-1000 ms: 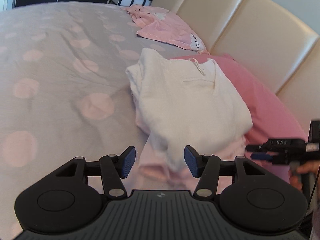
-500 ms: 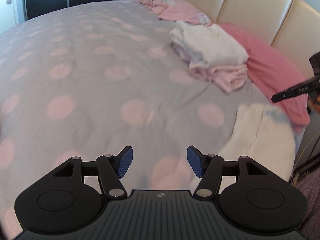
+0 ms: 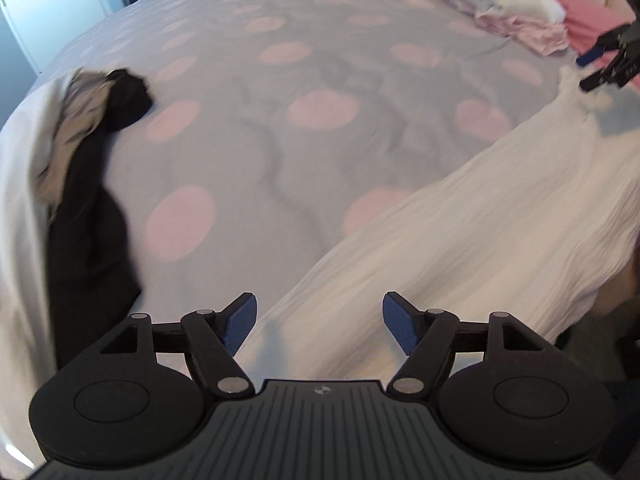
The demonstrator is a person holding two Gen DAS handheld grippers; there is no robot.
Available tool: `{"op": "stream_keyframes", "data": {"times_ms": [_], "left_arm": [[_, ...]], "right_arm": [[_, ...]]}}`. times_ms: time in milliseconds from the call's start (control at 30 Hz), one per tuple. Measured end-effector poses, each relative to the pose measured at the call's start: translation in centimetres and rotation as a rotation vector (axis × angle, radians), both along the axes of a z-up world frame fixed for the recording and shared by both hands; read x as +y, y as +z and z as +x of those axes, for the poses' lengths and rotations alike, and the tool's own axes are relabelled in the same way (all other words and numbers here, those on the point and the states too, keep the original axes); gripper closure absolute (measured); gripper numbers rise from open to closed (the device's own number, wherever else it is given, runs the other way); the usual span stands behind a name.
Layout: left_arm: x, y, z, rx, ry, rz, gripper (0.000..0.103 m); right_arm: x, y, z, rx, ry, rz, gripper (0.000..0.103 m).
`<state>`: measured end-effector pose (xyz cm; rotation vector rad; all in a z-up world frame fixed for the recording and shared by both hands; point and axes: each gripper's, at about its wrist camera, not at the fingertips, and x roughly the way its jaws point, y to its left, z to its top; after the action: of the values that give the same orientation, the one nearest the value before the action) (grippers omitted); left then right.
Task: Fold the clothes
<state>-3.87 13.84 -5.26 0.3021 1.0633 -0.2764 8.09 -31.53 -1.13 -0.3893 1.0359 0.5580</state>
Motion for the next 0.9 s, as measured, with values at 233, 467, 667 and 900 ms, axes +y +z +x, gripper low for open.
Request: {"op": "stream_keyframes", "data": {"times_ms": [233, 467, 667, 900], "left_arm": [[3.9, -2.5, -1.0, 0.048, 0.104, 0.047, 0.028], [4.1, -2.6, 0.0, 0.091, 0.119, -0.023, 0.060], [5.0, 0.2, -0.1, -0.016, 0.224, -0.142, 0.097], [4.0, 8.3, 2.0, -0.299, 0.235, -0.222, 0.099]], "right_arm": [[0.1, -3.2, 2.3, 0.100, 0.026, -0.078, 0.018], [0.6, -2.8, 1.3, 0.150, 0.041, -0.063, 0.078], [0.5, 0.2, -0.2, 0.019, -0.051, -0.049, 0.083], [-3.4, 6.8, 0.0, -0.208, -0.287, 0.028, 0.083]]}}
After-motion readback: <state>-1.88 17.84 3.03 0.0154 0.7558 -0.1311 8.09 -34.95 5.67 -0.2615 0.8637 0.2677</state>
